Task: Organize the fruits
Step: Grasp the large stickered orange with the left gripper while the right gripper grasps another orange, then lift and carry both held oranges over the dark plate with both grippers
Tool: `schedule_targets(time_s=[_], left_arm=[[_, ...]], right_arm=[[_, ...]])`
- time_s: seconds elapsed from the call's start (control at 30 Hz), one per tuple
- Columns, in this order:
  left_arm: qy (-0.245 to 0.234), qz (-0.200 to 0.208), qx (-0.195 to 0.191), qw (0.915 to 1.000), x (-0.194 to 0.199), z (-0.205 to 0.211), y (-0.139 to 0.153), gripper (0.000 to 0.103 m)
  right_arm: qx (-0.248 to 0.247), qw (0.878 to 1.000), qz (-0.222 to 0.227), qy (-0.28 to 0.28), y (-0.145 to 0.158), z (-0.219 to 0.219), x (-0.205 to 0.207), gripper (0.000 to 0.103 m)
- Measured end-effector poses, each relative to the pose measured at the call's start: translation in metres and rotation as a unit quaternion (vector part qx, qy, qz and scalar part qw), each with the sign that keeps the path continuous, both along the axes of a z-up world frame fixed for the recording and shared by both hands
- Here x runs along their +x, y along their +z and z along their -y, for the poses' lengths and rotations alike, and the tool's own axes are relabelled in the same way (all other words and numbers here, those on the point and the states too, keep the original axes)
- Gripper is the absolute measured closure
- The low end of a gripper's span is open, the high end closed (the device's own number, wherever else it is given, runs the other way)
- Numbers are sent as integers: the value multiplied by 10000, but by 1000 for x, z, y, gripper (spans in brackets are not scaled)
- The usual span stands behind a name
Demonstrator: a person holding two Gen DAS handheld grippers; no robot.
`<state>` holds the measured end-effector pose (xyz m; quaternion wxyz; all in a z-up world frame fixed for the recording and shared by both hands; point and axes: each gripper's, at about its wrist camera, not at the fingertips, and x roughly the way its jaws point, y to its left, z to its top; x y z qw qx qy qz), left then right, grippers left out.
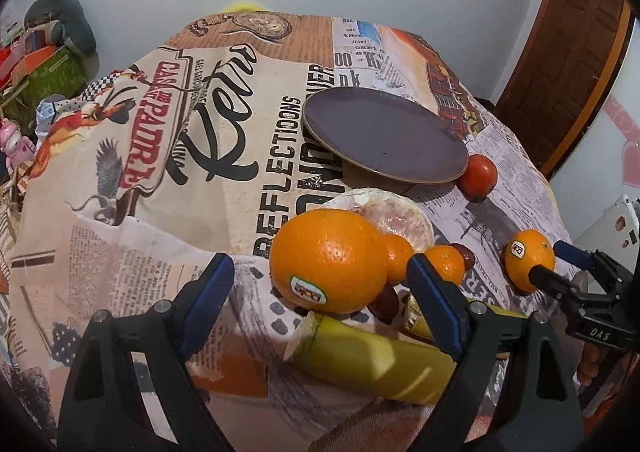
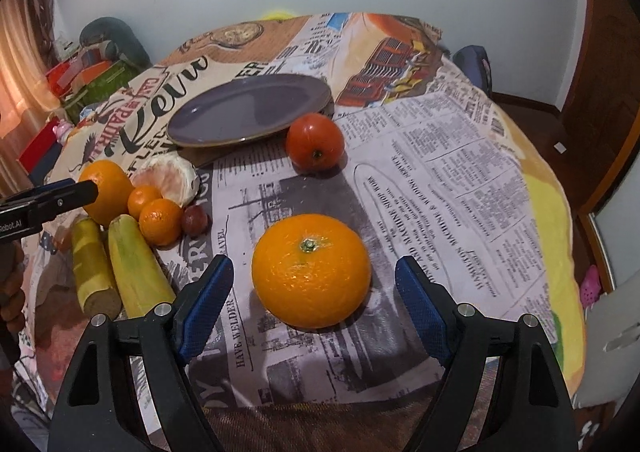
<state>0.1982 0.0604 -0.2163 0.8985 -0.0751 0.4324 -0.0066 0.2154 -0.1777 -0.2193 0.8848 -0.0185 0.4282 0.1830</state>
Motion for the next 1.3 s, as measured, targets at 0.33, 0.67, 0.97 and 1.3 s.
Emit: schedule_targets(time_s=[0.33,0.67,0.97,1.3], left_arm=[[-50,-299,-279,9992,17,-2,-20,31],[-79,-240,-314,9992,14,1,-18,34],[-7,129,-212,9997,6,0,14,35],[-29,678,-9,9977,7,4,61,35]], right_arm=[[22,9998,-209,67,-12,-5,8,36],[101,9997,-237,4,-12,-2,9,40],[147,9999,72,-38,10,0,10,40],[354,9965,757,-81,56,-3,20,40]])
